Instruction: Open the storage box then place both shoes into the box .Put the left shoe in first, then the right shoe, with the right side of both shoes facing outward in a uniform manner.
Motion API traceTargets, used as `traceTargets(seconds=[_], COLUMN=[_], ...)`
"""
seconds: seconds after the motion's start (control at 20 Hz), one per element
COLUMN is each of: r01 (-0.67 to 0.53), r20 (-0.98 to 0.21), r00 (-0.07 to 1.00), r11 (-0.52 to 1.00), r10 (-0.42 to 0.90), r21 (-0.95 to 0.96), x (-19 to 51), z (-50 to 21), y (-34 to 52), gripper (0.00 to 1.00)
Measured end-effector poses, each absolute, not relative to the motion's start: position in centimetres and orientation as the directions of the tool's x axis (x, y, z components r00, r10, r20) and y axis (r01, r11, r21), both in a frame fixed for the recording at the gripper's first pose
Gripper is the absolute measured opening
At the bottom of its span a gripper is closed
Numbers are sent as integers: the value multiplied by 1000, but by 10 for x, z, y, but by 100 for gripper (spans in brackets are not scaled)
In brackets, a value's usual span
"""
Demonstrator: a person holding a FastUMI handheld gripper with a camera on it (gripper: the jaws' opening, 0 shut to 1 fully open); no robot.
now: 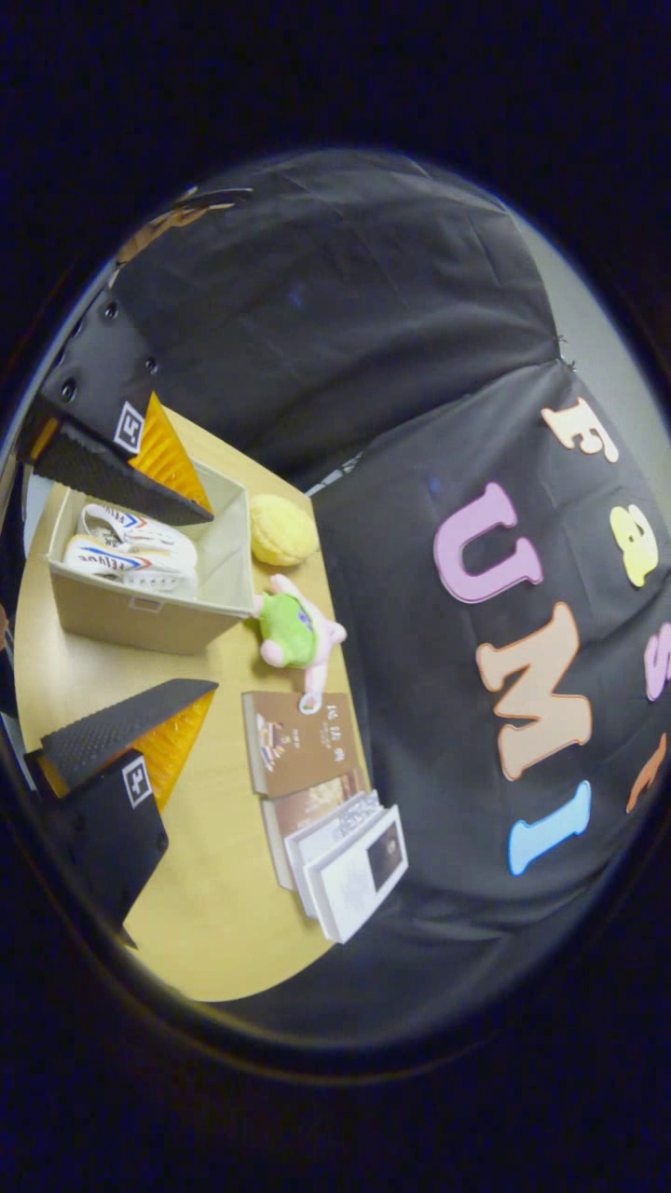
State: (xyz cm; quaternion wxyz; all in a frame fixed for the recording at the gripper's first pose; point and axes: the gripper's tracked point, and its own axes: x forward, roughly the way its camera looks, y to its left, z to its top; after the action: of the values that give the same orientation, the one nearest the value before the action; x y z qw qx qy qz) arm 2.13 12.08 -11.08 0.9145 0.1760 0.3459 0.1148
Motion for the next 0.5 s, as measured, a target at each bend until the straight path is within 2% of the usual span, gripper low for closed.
traceTargets(seconds=[0.5], r01=[-4], r20=[-378], r00=[920], r11=[964], r10=[108], r21=[265], x=[25], z=[-26], y=[-21], gripper=[100])
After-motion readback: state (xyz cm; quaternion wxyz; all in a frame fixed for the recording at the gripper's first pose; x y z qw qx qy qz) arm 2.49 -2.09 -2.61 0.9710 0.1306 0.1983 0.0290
